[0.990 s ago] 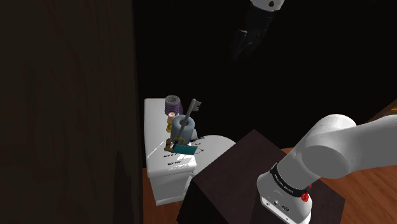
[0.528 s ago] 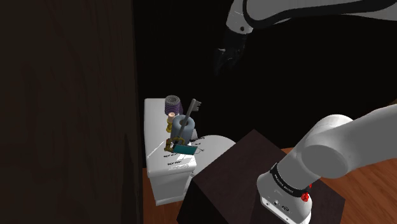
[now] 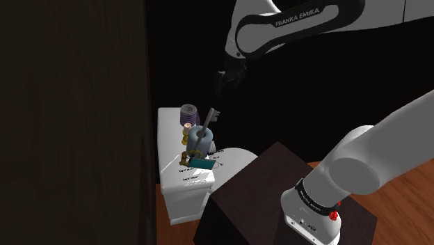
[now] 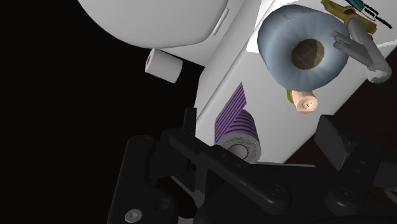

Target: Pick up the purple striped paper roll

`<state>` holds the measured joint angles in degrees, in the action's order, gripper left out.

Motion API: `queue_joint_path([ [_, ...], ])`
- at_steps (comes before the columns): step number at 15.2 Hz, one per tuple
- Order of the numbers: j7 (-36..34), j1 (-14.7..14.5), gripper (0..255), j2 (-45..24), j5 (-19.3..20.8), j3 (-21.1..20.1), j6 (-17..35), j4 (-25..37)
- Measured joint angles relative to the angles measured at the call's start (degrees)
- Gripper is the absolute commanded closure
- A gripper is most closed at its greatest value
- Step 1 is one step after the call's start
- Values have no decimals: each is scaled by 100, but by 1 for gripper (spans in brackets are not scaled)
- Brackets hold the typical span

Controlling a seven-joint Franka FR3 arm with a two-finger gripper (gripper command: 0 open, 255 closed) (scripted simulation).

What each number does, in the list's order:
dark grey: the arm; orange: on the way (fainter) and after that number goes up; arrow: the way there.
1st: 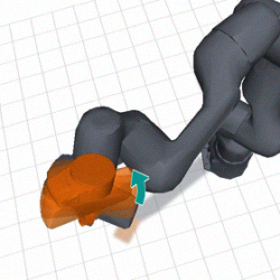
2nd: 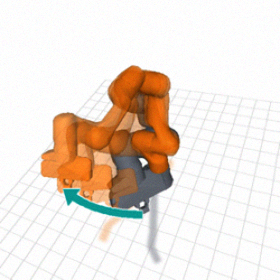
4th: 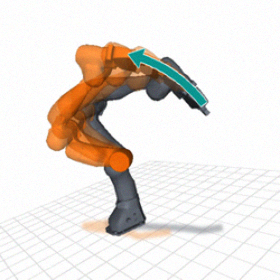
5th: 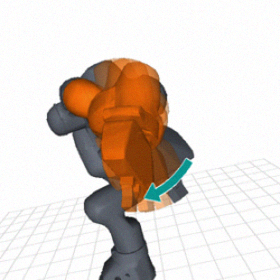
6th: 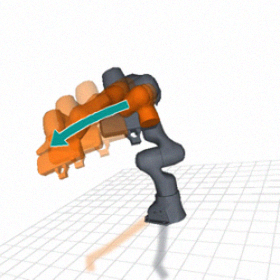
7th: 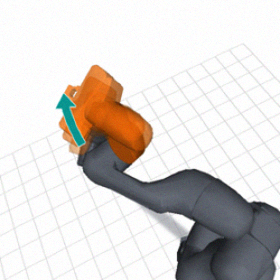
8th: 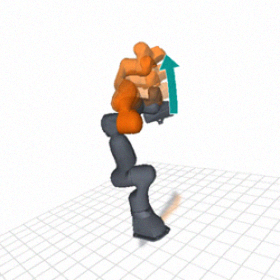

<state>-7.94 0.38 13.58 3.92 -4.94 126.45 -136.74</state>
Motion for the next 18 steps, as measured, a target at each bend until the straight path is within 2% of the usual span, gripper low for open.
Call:
queue_joint_path([
  [11, -431, 73, 0, -2422, 318, 47, 1366, 944],
  [18, -663, 11, 0, -3997, 453, 154, 1835, 1977],
])
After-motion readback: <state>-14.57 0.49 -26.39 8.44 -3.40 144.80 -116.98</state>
